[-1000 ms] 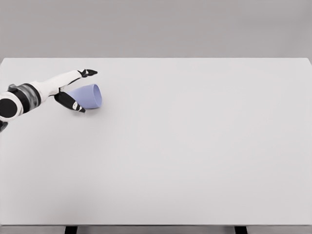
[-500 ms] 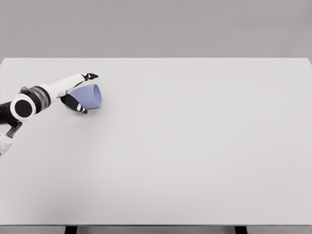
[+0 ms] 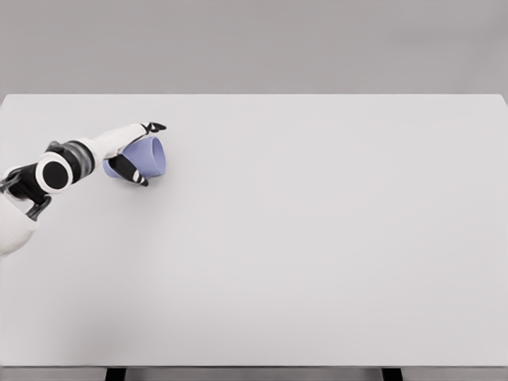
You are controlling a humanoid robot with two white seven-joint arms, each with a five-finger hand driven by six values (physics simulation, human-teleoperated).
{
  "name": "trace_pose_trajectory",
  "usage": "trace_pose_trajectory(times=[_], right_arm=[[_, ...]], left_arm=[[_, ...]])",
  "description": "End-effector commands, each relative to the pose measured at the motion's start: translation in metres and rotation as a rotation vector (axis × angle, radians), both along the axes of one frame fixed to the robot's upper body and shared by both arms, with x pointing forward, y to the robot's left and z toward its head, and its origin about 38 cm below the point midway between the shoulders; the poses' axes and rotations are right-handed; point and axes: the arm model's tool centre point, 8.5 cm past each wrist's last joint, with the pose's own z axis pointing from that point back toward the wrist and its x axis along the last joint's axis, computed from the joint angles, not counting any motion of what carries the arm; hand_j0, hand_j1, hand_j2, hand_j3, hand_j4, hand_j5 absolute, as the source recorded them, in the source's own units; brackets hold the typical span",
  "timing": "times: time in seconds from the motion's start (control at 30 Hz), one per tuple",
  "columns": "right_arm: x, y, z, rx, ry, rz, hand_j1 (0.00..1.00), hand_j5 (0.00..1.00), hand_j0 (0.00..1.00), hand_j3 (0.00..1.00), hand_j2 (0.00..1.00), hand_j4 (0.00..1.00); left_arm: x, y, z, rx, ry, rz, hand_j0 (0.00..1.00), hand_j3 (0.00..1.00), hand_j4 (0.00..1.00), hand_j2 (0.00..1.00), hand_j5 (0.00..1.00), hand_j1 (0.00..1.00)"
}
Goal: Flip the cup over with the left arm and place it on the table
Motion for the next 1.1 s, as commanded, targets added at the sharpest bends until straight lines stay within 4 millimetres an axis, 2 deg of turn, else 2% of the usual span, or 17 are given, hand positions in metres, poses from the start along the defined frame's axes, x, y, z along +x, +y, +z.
trace_pose_trajectory(times=[0.0, 0.33, 0.47, 0.53, 0.73, 0.87, 0.97, 1.07], right_arm=[[0.000, 0.000, 0.000, 0.000, 0.000, 0.001, 1.00, 1.00, 1.00, 1.00, 1.00, 1.00], [0.000, 0.000, 0.000, 0.000, 0.000, -0.001, 1.00, 1.00, 1.00, 1.00, 1.00, 1.00], [0.000, 0.000, 0.000, 0.000, 0.000, -0.001, 1.00, 1.00, 1.00, 1.00, 1.00, 1.00], [0.000, 0.000, 0.000, 0.000, 0.000, -0.001, 1.00, 1.00, 1.00, 1.00, 1.00, 1.00], [0.000, 0.000, 0.000, 0.000, 0.000, -0.001, 1.00, 1.00, 1.00, 1.00, 1.00, 1.00], [0.000, 0.000, 0.000, 0.000, 0.000, -0.001, 1.00, 1.00, 1.00, 1.00, 1.00, 1.00], [0.000, 0.000, 0.000, 0.000, 0.000, 0.001, 1.00, 1.00, 1.00, 1.00, 1.00, 1.00], [0.000, 0.000, 0.000, 0.000, 0.000, -0.001, 1.00, 1.00, 1.00, 1.00, 1.00, 1.00]], left_arm=[[0.000, -0.005, -0.004, -0.001, 0.006, -0.009, 1.00, 1.00, 1.00, 1.00, 1.00, 1.00], [0.002, -0.003, -0.006, 0.000, 0.012, 0.004, 0.98, 0.98, 0.98, 0.98, 0.98, 0.98], [0.004, -0.004, -0.007, -0.002, 0.014, 0.007, 0.86, 0.86, 0.86, 0.86, 0.86, 0.86], [0.004, -0.007, -0.007, -0.008, 0.016, 0.003, 0.75, 0.75, 0.75, 0.75, 0.75, 0.75], [0.003, -0.010, -0.012, -0.011, 0.028, -0.001, 0.60, 0.60, 0.60, 0.60, 0.60, 0.60], [0.004, -0.010, -0.007, -0.013, 0.018, -0.005, 0.60, 0.60, 0.60, 0.60, 0.60, 0.60], [0.008, -0.008, 0.007, -0.054, 0.006, -0.018, 0.60, 0.60, 0.60, 0.60, 0.60, 0.60], [0.006, 0.003, 0.014, -0.087, -0.005, -0.048, 0.59, 0.59, 0.59, 0.59, 0.59, 0.59]])
